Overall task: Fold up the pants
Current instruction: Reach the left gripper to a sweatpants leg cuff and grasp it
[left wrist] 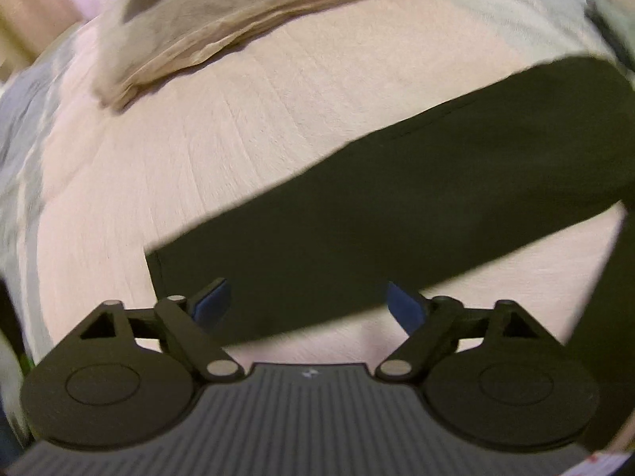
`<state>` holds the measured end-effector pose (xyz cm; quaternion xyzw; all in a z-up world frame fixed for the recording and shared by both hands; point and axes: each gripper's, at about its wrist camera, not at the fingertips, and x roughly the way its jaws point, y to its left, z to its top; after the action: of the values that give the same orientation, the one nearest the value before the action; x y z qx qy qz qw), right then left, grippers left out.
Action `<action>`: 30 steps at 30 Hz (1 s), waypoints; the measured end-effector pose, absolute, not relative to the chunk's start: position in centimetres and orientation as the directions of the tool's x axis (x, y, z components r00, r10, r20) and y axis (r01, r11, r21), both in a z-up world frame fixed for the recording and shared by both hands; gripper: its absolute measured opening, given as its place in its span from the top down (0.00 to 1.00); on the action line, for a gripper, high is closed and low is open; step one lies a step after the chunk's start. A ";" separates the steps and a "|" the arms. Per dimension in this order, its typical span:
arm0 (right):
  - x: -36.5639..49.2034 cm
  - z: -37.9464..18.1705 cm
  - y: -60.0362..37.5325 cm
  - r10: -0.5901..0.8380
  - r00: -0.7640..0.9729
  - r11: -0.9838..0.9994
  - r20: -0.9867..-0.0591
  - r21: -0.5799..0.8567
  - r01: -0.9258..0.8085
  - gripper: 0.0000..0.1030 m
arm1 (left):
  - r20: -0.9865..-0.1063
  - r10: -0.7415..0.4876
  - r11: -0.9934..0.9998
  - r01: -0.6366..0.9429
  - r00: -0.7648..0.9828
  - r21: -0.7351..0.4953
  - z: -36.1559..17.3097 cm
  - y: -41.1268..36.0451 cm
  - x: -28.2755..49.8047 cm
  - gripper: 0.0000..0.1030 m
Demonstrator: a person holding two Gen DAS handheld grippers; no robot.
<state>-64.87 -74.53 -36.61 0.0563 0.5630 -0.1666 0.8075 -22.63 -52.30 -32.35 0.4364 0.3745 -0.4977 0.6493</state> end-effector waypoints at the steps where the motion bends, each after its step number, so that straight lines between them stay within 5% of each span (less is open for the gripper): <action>1: -64.1 -36.9 -75.1 -0.205 0.319 0.941 -0.926 -0.096 0.326 0.26 | -0.923 -0.320 0.080 0.976 0.216 0.201 -33.2 -53.4 -21.5 0.29; 12: -56.9 -44.7 -84.2 -0.141 0.322 0.976 -0.936 -0.078 0.202 0.29 | -0.972 -0.202 -0.209 0.964 0.120 0.163 -42.6 -60.6 -12.4 0.36; 20: -55.8 -47.2 -89.0 -0.133 0.297 0.983 -0.946 -0.088 0.160 0.29 | -0.997 -0.071 -0.328 0.945 -0.031 -0.007 -45.7 -62.0 -8.9 0.34; 22: -55.8 -47.5 -89.4 -0.129 0.287 0.981 -0.949 -0.080 0.178 0.29 | -0.998 -0.035 -0.358 0.933 -0.051 -0.035 -45.6 -62.5 -8.7 0.46; 24: -56.0 -47.6 -89.5 -0.127 0.280 0.981 -0.952 -0.080 0.175 0.29 | -0.999 -0.009 -0.385 0.922 -0.047 -0.040 -45.3 -62.8 -8.6 0.75; 26: -56.0 -47.6 -89.6 -0.117 0.275 0.983 -0.954 -0.072 0.171 0.29 | -1.000 0.013 -0.406 0.913 -0.028 -0.031 -45.0 -62.7 -8.3 0.89; 30: -56.2 -47.4 -89.8 -0.110 0.271 0.981 -0.956 -0.061 0.182 0.29 | -1.000 0.010 -0.409 0.912 -0.021 -0.023 -43.8 -62.3 -8.1 0.95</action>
<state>-56.18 -89.82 -47.42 0.0302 0.5966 -0.0917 0.7967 -8.07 -62.29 -43.82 0.5892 0.3911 -0.5978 0.3775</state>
